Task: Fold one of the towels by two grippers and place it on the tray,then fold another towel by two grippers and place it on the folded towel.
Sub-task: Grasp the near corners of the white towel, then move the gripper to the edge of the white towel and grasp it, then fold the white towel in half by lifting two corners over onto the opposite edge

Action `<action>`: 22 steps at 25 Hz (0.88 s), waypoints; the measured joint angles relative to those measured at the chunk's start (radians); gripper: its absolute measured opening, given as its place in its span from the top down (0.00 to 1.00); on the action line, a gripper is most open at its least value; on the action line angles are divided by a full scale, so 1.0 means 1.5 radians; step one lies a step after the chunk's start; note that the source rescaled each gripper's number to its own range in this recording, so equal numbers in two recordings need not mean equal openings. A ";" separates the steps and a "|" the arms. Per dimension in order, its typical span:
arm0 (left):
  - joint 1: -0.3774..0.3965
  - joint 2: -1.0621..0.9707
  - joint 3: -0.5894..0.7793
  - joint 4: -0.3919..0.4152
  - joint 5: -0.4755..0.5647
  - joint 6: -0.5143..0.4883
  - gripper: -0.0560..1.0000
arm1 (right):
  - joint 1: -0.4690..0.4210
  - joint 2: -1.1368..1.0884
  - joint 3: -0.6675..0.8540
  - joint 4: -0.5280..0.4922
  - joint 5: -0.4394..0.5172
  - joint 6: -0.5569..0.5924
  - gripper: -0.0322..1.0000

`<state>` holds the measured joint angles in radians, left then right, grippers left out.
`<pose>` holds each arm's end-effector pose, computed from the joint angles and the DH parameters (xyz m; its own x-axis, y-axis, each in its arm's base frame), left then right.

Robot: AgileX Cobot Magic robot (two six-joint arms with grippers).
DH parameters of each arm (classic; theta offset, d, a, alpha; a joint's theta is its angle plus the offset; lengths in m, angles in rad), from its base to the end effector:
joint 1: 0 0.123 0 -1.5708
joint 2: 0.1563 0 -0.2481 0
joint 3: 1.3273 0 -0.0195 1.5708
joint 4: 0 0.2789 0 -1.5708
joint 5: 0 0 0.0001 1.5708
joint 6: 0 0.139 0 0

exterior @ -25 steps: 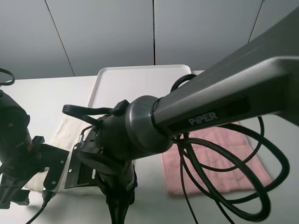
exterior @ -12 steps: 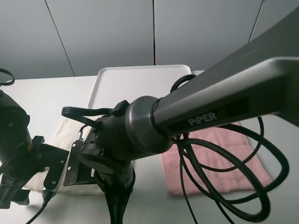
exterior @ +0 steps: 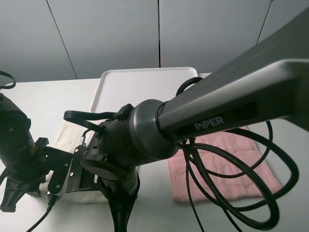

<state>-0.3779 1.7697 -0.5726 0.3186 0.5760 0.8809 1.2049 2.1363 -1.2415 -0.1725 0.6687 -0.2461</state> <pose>0.2087 -0.0573 -0.0219 -0.0322 0.9808 0.1925 0.9993 0.0356 -0.0144 0.1515 0.3540 -0.0163 0.0144 -0.9984 -0.0548 -0.9907 -0.0068 -0.1361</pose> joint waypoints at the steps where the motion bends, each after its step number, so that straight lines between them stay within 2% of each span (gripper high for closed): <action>1: 0.000 0.000 0.000 0.000 0.000 0.000 0.61 | 0.000 0.000 0.000 0.000 0.000 0.000 0.97; 5: 0.000 0.000 0.000 0.000 0.000 0.003 0.63 | 0.000 0.000 0.000 0.000 0.000 0.007 0.97; 6: 0.000 0.000 0.000 0.000 0.000 0.001 0.68 | 0.000 0.000 0.000 0.000 0.000 0.006 0.97; 8: 0.000 0.002 -0.001 0.000 0.002 0.001 0.86 | 0.000 0.000 0.000 0.000 0.000 0.012 0.97; 9: 0.000 0.002 -0.001 -0.001 0.008 0.000 0.91 | 0.000 0.000 0.000 0.000 0.000 0.013 0.97; 16: 0.000 -0.015 0.000 -0.018 0.038 -0.003 0.93 | 0.000 -0.005 0.000 0.000 0.019 0.033 0.97; 22: 0.000 -0.085 0.001 -0.041 0.057 -0.004 0.93 | -0.004 -0.073 0.000 -0.015 0.055 0.063 0.97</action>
<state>-0.3779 1.6416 -0.5706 0.2575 0.6618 0.8752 1.1984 2.0271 -1.2415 -0.1956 0.7506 -0.1522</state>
